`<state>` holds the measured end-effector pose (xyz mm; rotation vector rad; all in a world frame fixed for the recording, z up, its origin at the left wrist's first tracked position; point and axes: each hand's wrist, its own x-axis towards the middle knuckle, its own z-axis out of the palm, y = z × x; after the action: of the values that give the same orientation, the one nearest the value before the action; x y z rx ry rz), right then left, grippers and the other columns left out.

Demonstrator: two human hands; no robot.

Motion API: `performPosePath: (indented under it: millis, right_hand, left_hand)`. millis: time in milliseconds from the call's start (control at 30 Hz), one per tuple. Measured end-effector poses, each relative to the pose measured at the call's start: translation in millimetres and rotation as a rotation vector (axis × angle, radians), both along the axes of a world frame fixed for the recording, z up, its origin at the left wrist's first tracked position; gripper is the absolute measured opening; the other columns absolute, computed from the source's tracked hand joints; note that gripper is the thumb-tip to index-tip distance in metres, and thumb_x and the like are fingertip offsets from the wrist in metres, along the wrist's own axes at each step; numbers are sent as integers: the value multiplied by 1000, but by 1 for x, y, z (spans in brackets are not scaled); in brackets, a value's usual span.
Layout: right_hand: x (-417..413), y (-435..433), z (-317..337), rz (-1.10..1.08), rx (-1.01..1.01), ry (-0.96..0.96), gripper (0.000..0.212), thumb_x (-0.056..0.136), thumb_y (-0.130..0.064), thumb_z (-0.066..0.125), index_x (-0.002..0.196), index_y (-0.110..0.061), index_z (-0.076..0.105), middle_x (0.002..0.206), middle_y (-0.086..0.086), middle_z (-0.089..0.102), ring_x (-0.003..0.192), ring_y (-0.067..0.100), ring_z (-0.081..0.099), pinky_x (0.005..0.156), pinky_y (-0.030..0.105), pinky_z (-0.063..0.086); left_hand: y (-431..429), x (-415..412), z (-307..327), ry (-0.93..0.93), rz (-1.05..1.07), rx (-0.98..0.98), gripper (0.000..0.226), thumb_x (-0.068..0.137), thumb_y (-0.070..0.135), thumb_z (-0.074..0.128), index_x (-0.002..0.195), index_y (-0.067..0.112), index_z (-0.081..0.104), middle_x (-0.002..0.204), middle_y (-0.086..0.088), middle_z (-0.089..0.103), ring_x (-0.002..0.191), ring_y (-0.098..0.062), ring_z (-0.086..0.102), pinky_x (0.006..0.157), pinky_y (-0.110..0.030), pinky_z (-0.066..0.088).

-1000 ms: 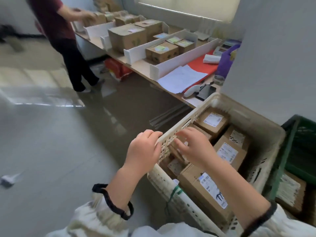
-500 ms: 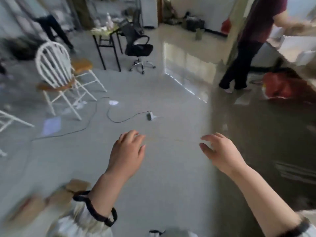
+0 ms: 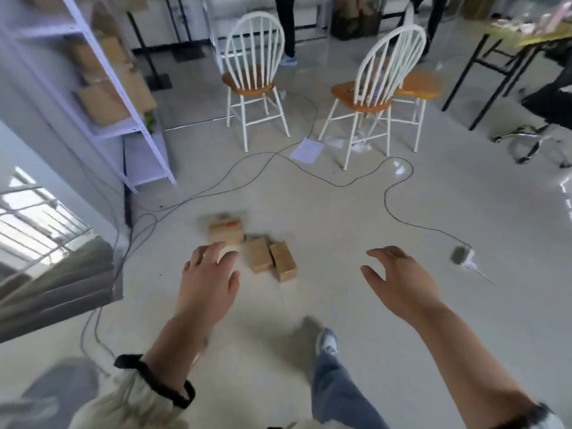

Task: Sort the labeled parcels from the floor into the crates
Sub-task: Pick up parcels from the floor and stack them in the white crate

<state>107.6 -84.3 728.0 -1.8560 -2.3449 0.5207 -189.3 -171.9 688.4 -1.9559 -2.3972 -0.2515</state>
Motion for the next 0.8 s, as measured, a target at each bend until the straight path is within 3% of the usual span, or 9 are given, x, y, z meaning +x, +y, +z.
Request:
performPosePath:
  millis: [67, 300, 500, 633, 800]
  right_hand:
    - [-18, 31, -12, 62, -40, 4, 41, 95, -39, 43, 133, -25, 47, 137, -3, 46, 116, 21, 52, 92, 32, 46]
    - [-67, 166, -82, 222, -165, -54, 42, 94, -41, 43, 133, -25, 48, 137, -4, 48, 118, 19, 52, 93, 33, 46]
    - [-114, 277, -183, 228, -209, -124, 42, 95, -38, 44, 133, -23, 48, 135, -1, 50, 116, 23, 54, 92, 33, 46]
    - [-143, 331, -299, 176, -274, -145, 41, 95, -38, 44, 133, -23, 47, 134, -1, 50, 114, 22, 55, 90, 33, 46]
    - [-189, 381, -498, 144, -374, -75, 42, 93, -36, 48, 133, -24, 47, 133, -3, 52, 117, 19, 53, 94, 32, 46]
  left_hand:
    - [9, -13, -10, 0, 68, -30, 30, 76, 21, 64, 104, 11, 69, 117, -14, 63, 101, -39, 57, 74, -47, 53]
    - [78, -37, -65, -128, 352, -200, 36, 83, 23, 65, 119, 17, 64, 132, -8, 54, 120, -34, 47, 90, -46, 46]
    - [200, -50, -162, -175, 232, -228, 38, 84, 25, 65, 121, 16, 62, 132, -10, 54, 118, -36, 49, 87, -46, 48]
    - [285, -64, -274, -161, 96, -339, 41, 93, 32, 49, 132, 20, 48, 142, -4, 41, 126, -28, 39, 96, -40, 42]
    - [362, -93, -473, -65, 4, -518, 40, 96, 31, 39, 134, 20, 40, 144, -4, 35, 127, -26, 36, 96, -38, 40]
